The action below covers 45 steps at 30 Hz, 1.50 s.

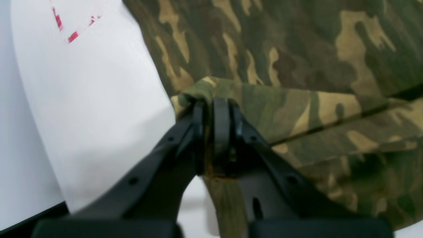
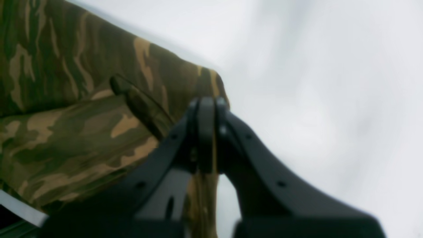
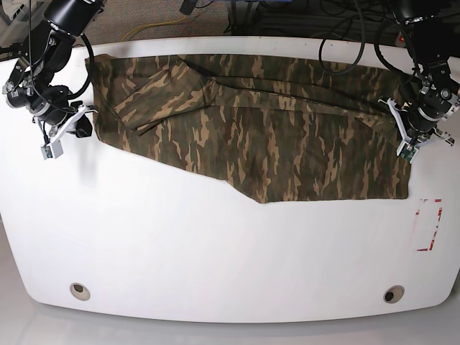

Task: Fold the T-shirt properly
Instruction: 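Regrasp the shirt corners with both grippers and drag them outward, then hold the shirt corners and pull the shirt taut between both grippers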

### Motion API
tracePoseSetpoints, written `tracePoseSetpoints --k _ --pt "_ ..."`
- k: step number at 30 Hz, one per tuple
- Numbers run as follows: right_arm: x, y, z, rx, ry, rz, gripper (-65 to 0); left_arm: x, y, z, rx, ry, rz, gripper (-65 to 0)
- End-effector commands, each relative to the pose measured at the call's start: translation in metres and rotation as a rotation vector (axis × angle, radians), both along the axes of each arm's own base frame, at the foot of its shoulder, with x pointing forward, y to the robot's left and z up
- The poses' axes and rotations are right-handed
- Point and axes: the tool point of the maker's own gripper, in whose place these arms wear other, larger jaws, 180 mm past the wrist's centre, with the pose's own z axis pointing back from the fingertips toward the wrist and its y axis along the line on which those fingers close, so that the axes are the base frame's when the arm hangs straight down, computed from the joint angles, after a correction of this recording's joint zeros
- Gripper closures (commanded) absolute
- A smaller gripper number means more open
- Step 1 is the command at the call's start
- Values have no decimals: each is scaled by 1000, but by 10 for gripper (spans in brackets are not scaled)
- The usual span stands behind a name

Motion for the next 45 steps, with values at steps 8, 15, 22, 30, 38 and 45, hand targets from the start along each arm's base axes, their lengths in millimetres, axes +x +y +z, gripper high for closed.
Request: tracePoseSetpoints --k 8,15,22,30,38,45 --pt "23 0 15 19 -71 -8 -379 3 7 7 20 11 45 -453" --pt "56 0 4 59 -31 -2 -400 14 19 25 -10 -65 125 -525" --pt "94 23 3 56 -20 65 -400 23 37 42 -11 -124 181 -525" --pt "120 57 -15 148 11 120 -400 32 41 37 -34 -120 200 -525" --pt "110 102 -19 127 26 240 -400 53 47 20 -130 -101 265 -526" --pt "93 119 -32 146 64 262 -400 73 50 15 -189 -99 301 -526"
